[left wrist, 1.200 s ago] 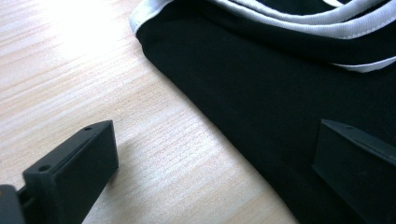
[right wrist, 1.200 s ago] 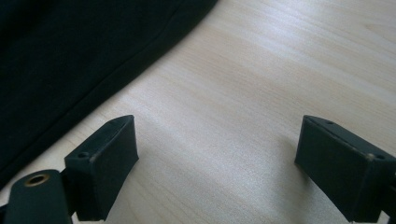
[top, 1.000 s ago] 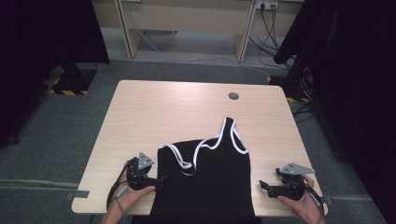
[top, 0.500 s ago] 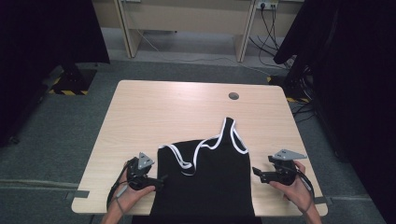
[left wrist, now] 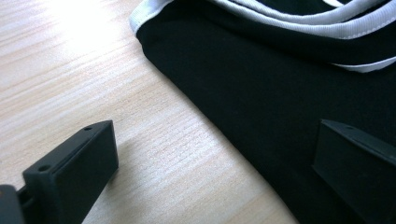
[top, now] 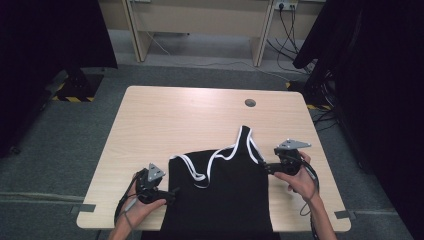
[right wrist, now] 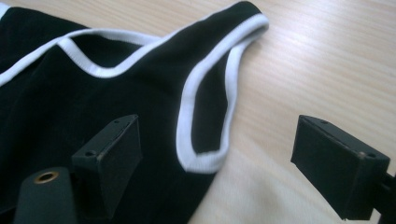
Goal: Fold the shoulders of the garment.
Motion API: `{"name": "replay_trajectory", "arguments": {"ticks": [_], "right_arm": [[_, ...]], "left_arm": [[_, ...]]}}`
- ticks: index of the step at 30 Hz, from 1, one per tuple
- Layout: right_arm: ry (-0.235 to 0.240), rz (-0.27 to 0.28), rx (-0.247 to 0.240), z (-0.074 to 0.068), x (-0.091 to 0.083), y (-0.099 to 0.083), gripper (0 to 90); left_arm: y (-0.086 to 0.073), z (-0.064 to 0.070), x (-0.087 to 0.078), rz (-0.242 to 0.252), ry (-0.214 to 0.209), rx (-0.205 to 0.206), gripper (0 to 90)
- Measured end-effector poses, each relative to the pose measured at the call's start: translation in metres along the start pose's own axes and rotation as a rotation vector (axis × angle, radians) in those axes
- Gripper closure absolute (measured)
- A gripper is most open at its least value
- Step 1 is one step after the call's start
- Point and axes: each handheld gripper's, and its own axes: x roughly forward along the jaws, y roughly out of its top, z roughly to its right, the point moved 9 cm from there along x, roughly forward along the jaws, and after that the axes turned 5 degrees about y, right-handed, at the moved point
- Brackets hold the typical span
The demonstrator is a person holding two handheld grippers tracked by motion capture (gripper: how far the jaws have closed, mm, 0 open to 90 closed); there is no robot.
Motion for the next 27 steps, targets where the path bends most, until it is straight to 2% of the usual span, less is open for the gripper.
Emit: {"name": "replay_trajectory", "arguments": {"ticks": [9,19,27], "right_arm": [[0.001,-0.047,0.007,0.008,0.030,0.016,16.3],[-0.007,-0.057,0.056,0.019,0.056,0.031,17.9],[-0.025,-0.093,0.057,0.027,0.077,0.044,25.6]], "left_arm": [[0.000,0.000,0.000,0.000,0.000,0.000,0.0],[0.000,0.000,0.000,0.000,0.000,0.000,0.0],[0.000,0.000,0.000,0.000,0.000,0.000,0.0]]}}
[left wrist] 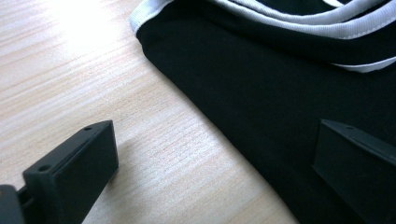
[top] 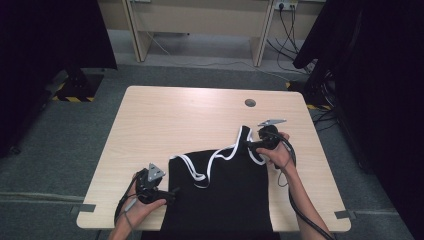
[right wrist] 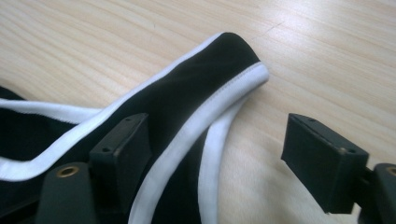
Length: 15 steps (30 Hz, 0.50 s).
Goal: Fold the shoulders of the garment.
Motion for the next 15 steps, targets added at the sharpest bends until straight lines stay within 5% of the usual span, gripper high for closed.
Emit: {"name": "replay_trajectory", "arguments": {"ticks": [5,9,11,15], "right_arm": [[-0.015,-0.006,-0.011,0.001,0.011,0.002,31.7],[0.002,0.000,-0.057,-0.003,0.011,0.004,57.6],[0.057,-0.003,-0.097,-0.011,0.011,0.004,78.1],[0.075,-0.008,-0.105,-0.014,0.010,0.003,84.5]], "left_arm": [[0.000,0.000,0.000,0.000,0.000,0.000,0.0],[0.000,0.000,0.000,0.000,0.000,0.000,0.0],[0.000,0.000,0.000,0.000,0.000,0.000,0.0],[0.000,0.000,0.000,0.000,0.000,0.000,0.0]]}}
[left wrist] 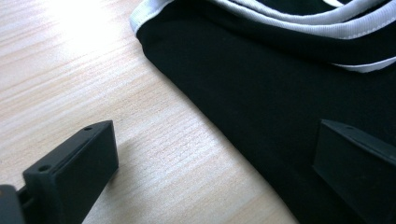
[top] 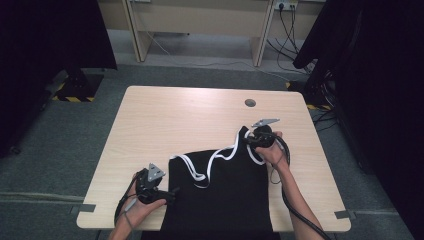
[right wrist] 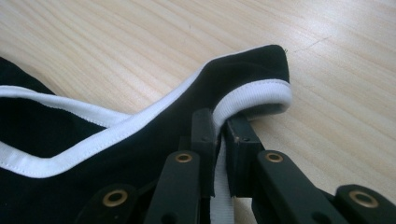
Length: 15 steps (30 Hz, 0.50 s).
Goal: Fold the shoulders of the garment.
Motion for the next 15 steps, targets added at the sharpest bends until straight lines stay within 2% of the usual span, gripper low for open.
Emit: {"name": "replay_trajectory", "arguments": {"ticks": [1,4,7,8,15], "right_arm": [[0.000,0.000,0.000,0.000,0.000,0.000,84.5],[0.013,0.054,-0.004,-0.006,-0.010,0.009,84.8],[0.023,0.073,-0.011,-0.011,-0.017,0.013,84.9],[0.033,0.090,-0.026,-0.018,-0.025,0.017,84.9],[0.068,0.156,-0.076,-0.039,-0.047,0.019,84.9]], "left_arm": [[0.000,0.000,0.000,0.000,0.000,0.000,0.0],[0.000,0.000,0.000,0.000,0.000,0.000,0.0],[0.000,0.000,0.000,0.000,0.000,0.000,0.0],[0.000,0.000,0.000,0.000,0.000,0.000,0.0],[0.000,0.000,0.000,0.000,0.000,0.000,0.0]]}}
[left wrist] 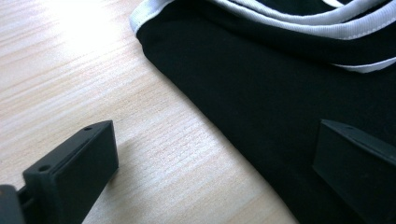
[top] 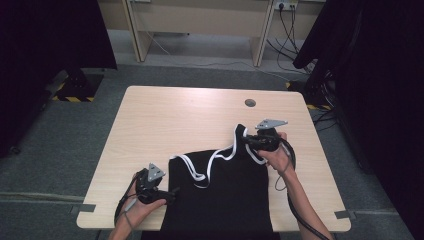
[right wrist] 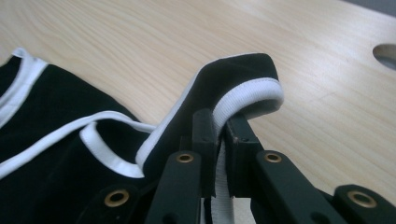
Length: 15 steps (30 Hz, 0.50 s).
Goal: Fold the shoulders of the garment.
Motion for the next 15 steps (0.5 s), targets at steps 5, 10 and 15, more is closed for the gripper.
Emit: {"name": "replay_trajectory", "arguments": {"ticks": [5,10,15], "right_arm": [[0.015,0.027,-0.030,-0.016,-0.012,-0.007,84.6],[0.021,0.034,-0.057,-0.033,-0.016,-0.023,84.1],[0.016,0.034,-0.075,-0.042,-0.019,-0.034,83.7]], "left_arm": [[0.000,0.000,0.000,0.000,0.000,0.000,0.0],[0.000,0.000,0.000,0.000,0.000,0.000,0.0],[0.000,0.000,0.000,0.000,0.001,-0.001,0.0]]}}
